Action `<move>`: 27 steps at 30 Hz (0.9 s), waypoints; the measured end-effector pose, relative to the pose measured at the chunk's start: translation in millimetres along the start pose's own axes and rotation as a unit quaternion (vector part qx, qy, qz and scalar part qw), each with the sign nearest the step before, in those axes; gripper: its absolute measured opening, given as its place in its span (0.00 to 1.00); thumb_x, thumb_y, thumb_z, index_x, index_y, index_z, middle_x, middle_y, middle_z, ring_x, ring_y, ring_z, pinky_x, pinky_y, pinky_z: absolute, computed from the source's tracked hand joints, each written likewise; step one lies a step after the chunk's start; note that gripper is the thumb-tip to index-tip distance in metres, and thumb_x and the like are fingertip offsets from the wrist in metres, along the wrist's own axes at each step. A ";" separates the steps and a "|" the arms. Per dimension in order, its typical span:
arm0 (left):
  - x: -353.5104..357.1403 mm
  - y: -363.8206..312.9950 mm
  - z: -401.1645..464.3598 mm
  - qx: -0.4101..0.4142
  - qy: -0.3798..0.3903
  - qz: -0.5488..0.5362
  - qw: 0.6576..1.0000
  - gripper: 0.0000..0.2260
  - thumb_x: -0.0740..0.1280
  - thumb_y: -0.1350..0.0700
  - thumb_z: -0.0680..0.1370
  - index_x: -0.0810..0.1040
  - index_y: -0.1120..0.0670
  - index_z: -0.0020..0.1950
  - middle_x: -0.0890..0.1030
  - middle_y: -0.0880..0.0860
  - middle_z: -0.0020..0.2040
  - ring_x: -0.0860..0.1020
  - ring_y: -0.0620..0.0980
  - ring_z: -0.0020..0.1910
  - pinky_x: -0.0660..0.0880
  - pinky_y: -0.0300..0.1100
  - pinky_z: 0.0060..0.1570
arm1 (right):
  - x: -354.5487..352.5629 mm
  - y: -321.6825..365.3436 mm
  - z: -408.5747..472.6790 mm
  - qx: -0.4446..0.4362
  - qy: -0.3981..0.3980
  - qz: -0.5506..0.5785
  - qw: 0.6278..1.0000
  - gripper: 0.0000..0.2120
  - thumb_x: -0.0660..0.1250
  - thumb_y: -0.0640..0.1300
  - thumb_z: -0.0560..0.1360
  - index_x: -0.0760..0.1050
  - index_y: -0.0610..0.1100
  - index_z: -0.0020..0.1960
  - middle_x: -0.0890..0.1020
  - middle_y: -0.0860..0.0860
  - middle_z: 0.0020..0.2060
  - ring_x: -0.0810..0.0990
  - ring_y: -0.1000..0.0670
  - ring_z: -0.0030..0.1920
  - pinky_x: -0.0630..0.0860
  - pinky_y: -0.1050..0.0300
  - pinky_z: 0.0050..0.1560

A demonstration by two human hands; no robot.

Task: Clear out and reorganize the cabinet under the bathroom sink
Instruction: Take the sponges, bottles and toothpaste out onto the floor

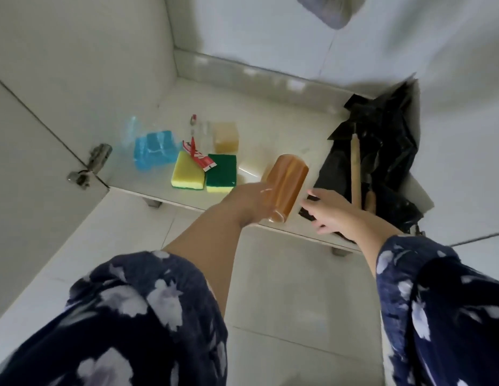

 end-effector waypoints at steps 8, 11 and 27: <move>33.6 24.1 90.8 0.031 -0.060 0.061 0.996 0.34 0.68 0.43 0.74 0.59 0.45 0.77 0.70 0.52 0.72 0.70 0.51 0.69 0.66 0.41 0.64 | 8.3 -15.0 96.6 -0.020 -0.028 0.138 0.990 0.29 0.62 0.53 0.79 0.54 0.54 0.76 0.69 0.42 0.69 0.77 0.37 0.59 0.79 0.43 0.55; 37.7 35.8 109.3 0.014 -0.037 0.018 0.999 0.39 0.72 0.42 0.70 0.57 0.43 0.77 0.71 0.52 0.71 0.71 0.53 0.68 0.67 0.43 0.64 | 12.9 -9.9 122.9 -0.030 -0.021 0.211 0.977 0.30 0.66 0.55 0.76 0.56 0.58 0.73 0.73 0.42 0.66 0.80 0.36 0.53 0.81 0.40 0.47; 59.8 54.2 93.1 0.054 0.000 -0.223 0.973 0.46 0.75 0.58 0.70 0.49 0.45 0.78 0.74 0.56 0.68 0.77 0.57 0.61 0.75 0.52 0.61 | 15.3 4.8 107.4 -0.118 -0.037 0.195 0.973 0.48 0.76 0.53 0.67 0.50 0.56 0.76 0.76 0.43 0.61 0.80 0.39 0.53 0.80 0.39 0.49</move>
Point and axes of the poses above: each hand's wrist, its own z-axis towards the middle knuckle, its own x-axis out of the palm, y = z × x, the point moved 8 cm from there along z, towards the middle knuckle
